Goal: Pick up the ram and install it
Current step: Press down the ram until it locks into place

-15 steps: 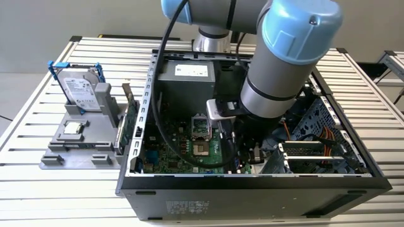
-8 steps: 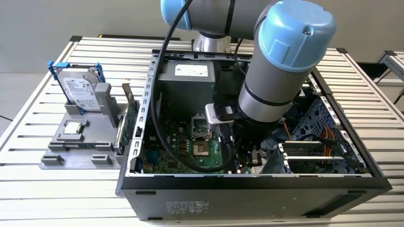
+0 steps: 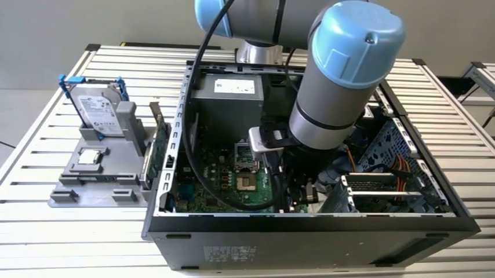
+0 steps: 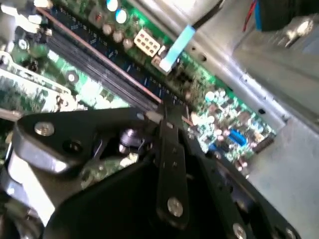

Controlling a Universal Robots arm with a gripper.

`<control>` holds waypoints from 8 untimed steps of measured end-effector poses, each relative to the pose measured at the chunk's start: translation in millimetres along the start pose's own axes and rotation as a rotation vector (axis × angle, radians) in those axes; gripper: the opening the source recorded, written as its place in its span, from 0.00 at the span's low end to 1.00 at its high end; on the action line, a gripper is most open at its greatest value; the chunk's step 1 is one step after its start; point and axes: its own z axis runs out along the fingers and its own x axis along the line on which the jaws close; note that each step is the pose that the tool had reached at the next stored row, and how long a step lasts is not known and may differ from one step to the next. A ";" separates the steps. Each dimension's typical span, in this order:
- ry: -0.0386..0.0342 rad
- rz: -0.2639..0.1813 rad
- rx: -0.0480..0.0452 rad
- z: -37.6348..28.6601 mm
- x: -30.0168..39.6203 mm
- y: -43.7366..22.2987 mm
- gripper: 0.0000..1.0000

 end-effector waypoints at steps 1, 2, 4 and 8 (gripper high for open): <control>-0.0016 0.001 -0.0006 -3.5 -0.4 0.4 0.00; 0.0002 0.001 -0.0003 -7.8 -0.2 0.5 0.00; -0.0013 0.000 -0.0001 -15.0 -0.2 0.2 0.00; -0.0058 0.000 0.0002 -27.5 -0.8 0.3 0.00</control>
